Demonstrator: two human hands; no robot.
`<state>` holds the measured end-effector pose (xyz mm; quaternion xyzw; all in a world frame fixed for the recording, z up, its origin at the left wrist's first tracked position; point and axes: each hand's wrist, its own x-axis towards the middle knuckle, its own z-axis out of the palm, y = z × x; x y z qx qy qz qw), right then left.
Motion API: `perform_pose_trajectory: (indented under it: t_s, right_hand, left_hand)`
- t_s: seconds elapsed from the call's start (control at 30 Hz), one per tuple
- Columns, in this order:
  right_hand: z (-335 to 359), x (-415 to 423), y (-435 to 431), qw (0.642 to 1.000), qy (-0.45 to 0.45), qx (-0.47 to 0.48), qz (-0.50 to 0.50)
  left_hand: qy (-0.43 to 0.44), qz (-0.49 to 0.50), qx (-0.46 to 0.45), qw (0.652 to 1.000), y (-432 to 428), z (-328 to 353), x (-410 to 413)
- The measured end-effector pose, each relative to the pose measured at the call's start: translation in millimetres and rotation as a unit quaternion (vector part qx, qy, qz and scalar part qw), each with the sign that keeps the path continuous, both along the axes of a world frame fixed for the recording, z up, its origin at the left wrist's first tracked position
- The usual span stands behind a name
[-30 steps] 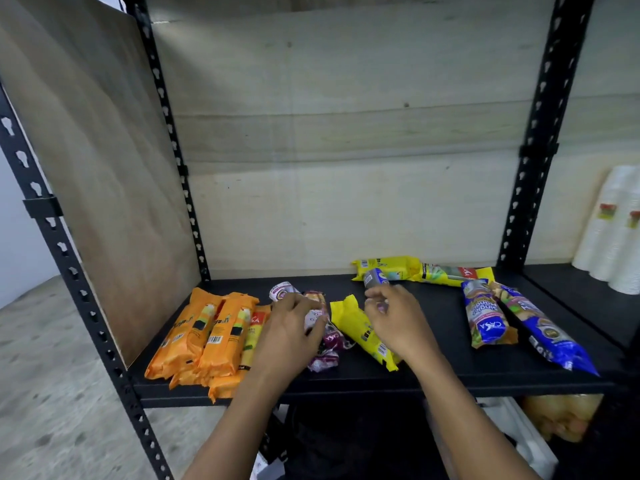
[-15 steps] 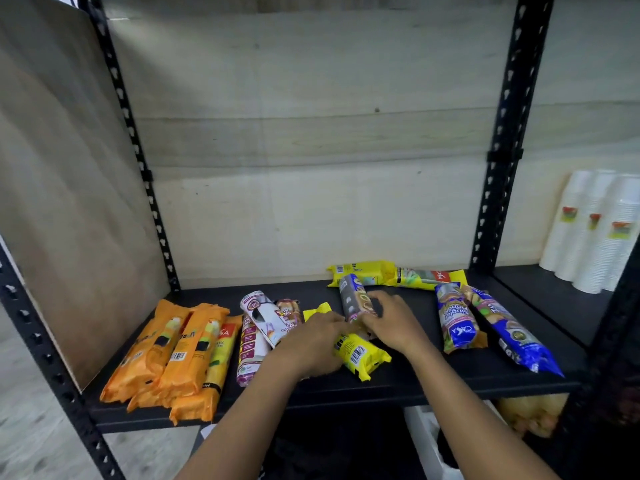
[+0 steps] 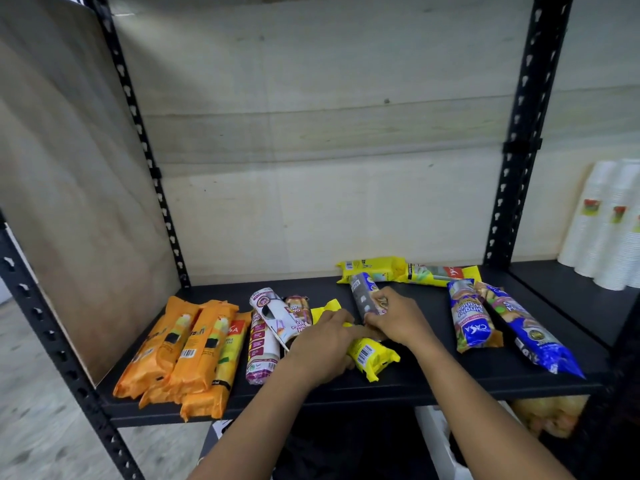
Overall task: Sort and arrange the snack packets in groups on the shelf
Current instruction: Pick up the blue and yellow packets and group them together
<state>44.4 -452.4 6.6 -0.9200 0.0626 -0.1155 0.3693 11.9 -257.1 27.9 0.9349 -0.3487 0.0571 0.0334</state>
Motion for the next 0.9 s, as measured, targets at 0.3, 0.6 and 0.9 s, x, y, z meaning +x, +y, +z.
perform_pose_trajectory:
  t_s: [0.3,0.6,0.9]
  right_hand:
    - [11,-62,-42,0.995,-0.052,0.069,-0.054]
    - [17,-119,-92,0.983,-0.095,0.123,-0.097]
    - [15,-150,-125,0.969,-0.132,0.144,-0.150]
  left_hand:
    - [0.037,-0.039,-0.047,0.997,-15,6,0]
    - [0.049,-0.093,-0.053,0.993,-72,13,15]
    - [0.071,-0.159,-0.058,0.983,-142,13,26]
